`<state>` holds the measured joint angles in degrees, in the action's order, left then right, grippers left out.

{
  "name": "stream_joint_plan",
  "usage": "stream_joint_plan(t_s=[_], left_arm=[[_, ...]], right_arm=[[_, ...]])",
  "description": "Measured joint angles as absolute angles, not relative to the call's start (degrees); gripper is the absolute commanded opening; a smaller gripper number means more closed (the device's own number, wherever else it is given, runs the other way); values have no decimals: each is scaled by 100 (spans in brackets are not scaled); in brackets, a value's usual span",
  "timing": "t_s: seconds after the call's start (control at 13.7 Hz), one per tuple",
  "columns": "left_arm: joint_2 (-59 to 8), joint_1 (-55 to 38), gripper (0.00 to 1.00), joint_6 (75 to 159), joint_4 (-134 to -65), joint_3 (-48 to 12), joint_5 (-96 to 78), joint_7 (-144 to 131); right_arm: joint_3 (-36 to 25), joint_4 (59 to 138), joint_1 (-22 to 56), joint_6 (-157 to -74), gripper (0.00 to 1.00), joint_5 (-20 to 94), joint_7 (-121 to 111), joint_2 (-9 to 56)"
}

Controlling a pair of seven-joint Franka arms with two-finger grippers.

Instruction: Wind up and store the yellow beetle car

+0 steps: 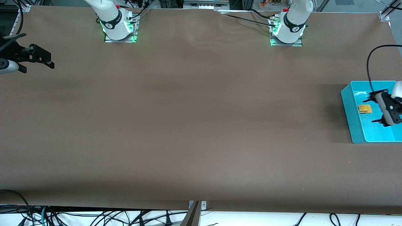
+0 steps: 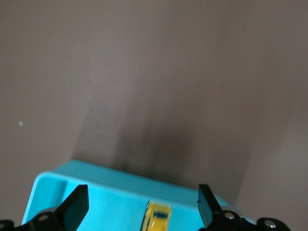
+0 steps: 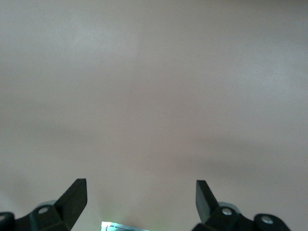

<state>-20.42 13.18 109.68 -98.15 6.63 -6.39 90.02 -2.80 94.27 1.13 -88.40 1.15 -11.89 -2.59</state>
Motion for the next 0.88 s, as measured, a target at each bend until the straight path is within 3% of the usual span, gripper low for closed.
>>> stream_joint_plan(t_s=[0.51,0.88], left_arm=[[-1406,-127,100,10427,-9803,637,-1029,6198],[-982,-651,100,10305,-9797,639,-1010,4557]], right_arm=[[-280,9427,114,-8840,100,115,-1189,-256],[-280,9427,112,-8840,100,115,-1189,-235]])
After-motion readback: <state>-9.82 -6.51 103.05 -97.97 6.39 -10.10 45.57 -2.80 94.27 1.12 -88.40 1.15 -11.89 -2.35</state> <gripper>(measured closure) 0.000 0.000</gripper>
